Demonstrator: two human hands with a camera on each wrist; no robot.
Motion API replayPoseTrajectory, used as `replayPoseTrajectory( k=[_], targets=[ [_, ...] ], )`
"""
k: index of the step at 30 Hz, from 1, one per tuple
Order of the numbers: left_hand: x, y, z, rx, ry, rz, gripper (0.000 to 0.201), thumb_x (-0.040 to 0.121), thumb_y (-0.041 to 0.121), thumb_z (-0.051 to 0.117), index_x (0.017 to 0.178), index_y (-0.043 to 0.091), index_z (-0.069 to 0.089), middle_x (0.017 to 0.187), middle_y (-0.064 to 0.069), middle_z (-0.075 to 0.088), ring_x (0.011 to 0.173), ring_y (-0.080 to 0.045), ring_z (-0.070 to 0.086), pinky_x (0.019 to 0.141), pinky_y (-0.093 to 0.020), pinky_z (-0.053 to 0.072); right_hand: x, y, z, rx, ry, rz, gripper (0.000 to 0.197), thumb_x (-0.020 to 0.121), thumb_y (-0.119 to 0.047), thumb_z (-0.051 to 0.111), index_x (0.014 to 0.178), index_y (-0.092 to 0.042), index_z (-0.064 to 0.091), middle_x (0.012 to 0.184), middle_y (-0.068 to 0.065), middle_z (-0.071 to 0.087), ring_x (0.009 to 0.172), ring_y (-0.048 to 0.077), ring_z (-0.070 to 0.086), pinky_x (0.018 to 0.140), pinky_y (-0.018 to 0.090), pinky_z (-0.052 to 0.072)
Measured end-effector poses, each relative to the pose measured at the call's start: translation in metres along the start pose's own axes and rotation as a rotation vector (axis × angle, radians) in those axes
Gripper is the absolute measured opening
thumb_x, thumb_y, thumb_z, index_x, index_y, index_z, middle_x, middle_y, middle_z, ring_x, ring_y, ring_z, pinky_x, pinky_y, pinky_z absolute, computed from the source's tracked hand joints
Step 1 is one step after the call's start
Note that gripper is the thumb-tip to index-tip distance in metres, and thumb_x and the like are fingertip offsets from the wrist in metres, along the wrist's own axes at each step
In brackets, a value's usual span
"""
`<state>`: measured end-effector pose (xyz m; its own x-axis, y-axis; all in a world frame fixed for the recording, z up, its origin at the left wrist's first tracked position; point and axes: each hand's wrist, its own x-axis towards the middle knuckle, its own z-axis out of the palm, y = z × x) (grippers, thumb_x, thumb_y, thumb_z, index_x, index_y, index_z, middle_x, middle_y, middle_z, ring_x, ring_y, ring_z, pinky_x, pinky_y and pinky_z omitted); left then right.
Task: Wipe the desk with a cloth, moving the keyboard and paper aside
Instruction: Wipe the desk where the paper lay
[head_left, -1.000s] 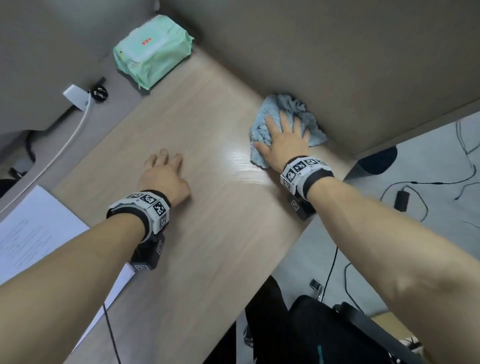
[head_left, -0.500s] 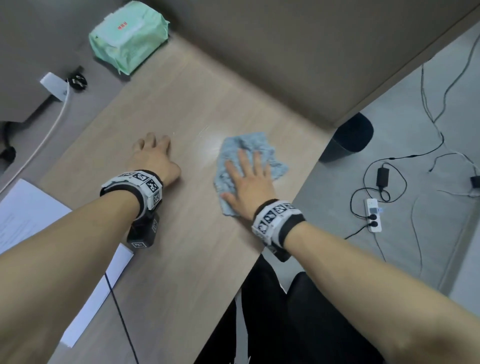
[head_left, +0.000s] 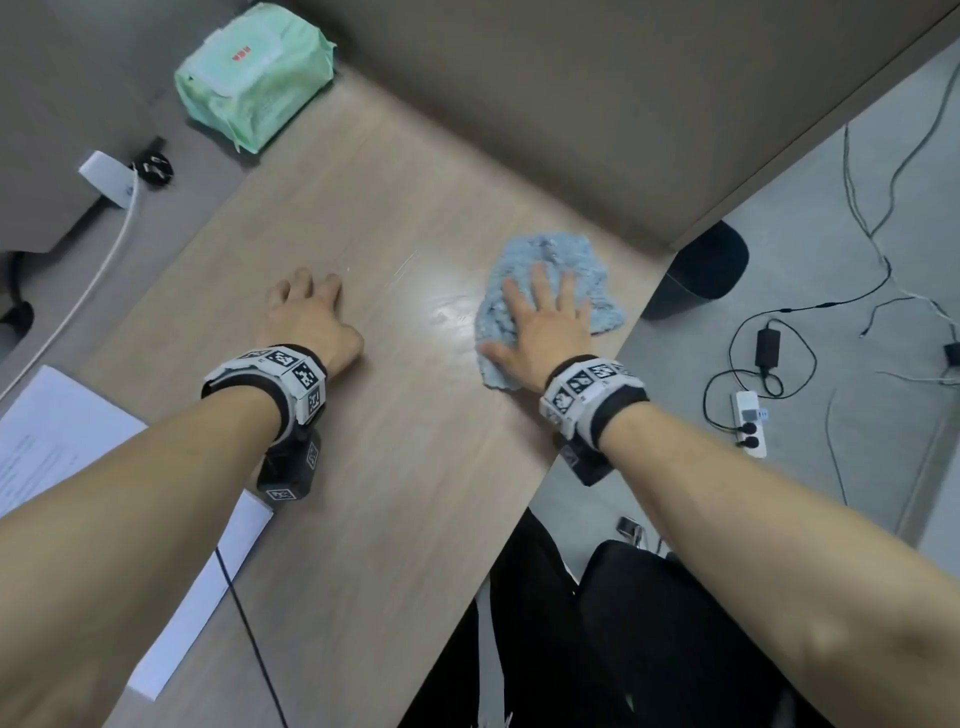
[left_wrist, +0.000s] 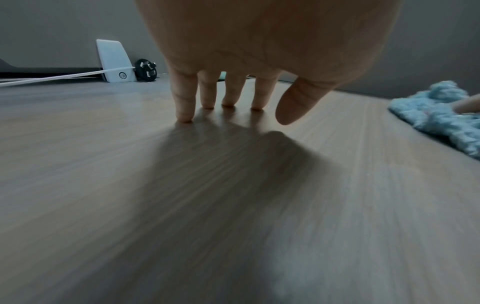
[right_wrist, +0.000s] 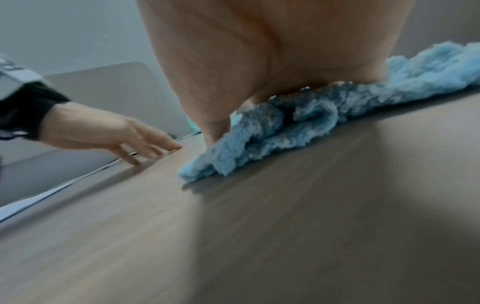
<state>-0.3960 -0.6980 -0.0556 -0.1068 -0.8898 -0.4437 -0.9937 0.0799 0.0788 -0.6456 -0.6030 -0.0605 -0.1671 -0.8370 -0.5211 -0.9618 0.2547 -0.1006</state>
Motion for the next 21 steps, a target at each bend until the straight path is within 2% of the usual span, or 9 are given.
replayPoseTrajectory(
  k=[3, 6, 8, 11, 14, 18, 21],
  targets=[
    [0.0, 0.0, 0.002, 0.015, 0.015, 0.0, 0.072, 0.071, 0.023, 0.05, 0.141, 0.03, 0.035, 0.151, -0.004, 0.029, 0.14, -0.035, 0.024, 0.111, -0.043, 0.031, -0.019, -0.039, 0.019, -0.146, -0.023, -0.243, 0.088, 0.089, -0.075, 0.033, 0.157, -0.033, -0.002, 0.165, 0.003, -0.013, 0.148, 0.039, -0.018, 0.118, 0.062, -0.002],
    [0.003, -0.001, 0.002, 0.009, 0.004, 0.014, 0.075, 0.067, 0.027, 0.047, 0.141, 0.029, 0.037, 0.149, -0.005, 0.033, 0.138, -0.037, 0.027, 0.113, -0.042, 0.03, -0.043, -0.017, 0.035, -0.168, 0.0, -0.376, 0.079, 0.091, -0.073, 0.028, 0.157, -0.036, 0.005, 0.166, -0.001, -0.009, 0.15, 0.031, -0.018, 0.121, 0.056, -0.005],
    [0.004, -0.002, 0.001, 0.01, 0.016, 0.01, 0.076, 0.064, 0.028, 0.045, 0.14, 0.029, 0.038, 0.146, -0.005, 0.036, 0.136, -0.037, 0.029, 0.112, -0.043, 0.031, -0.049, 0.014, 0.038, -0.145, 0.013, -0.346, 0.078, 0.092, -0.075, 0.025, 0.157, -0.037, 0.005, 0.165, -0.003, -0.01, 0.15, 0.029, -0.019, 0.121, 0.054, -0.003],
    [0.006, -0.003, 0.003, -0.005, 0.001, 0.003, 0.075, 0.066, 0.027, 0.047, 0.14, 0.03, 0.038, 0.147, -0.004, 0.034, 0.138, -0.036, 0.028, 0.112, -0.043, 0.032, -0.043, 0.058, 0.03, -0.127, 0.025, -0.207, 0.082, 0.09, -0.079, 0.02, 0.157, -0.036, -0.003, 0.164, -0.001, -0.015, 0.149, 0.03, -0.019, 0.122, 0.052, -0.003],
    [0.006, -0.002, 0.003, -0.045, -0.003, -0.011, 0.073, 0.068, 0.023, 0.049, 0.14, 0.031, 0.038, 0.148, -0.002, 0.033, 0.14, -0.034, 0.024, 0.113, -0.043, 0.031, -0.02, 0.083, 0.016, -0.094, 0.077, -0.078, 0.086, 0.089, -0.08, 0.021, 0.158, -0.034, -0.001, 0.166, 0.0, -0.009, 0.151, 0.032, -0.011, 0.123, 0.051, 0.001],
    [0.008, -0.003, 0.003, -0.074, -0.011, -0.033, 0.075, 0.069, 0.024, 0.052, 0.141, 0.034, 0.036, 0.155, 0.0, 0.027, 0.143, -0.03, 0.02, 0.115, -0.042, 0.028, 0.019, 0.094, -0.006, -0.042, 0.132, 0.06, 0.088, 0.088, -0.079, 0.026, 0.158, -0.03, 0.006, 0.167, 0.004, -0.003, 0.151, 0.035, -0.003, 0.123, 0.05, 0.006],
    [0.007, -0.002, 0.004, -0.101, -0.008, -0.055, 0.076, 0.068, 0.026, 0.052, 0.142, 0.035, 0.035, 0.158, 0.0, 0.022, 0.145, -0.029, 0.018, 0.117, -0.041, 0.025, 0.039, 0.084, -0.019, -0.047, 0.112, 0.086, 0.087, 0.089, -0.076, 0.031, 0.158, -0.028, 0.007, 0.166, 0.006, -0.002, 0.15, 0.038, -0.001, 0.121, 0.054, 0.01]
  ],
)
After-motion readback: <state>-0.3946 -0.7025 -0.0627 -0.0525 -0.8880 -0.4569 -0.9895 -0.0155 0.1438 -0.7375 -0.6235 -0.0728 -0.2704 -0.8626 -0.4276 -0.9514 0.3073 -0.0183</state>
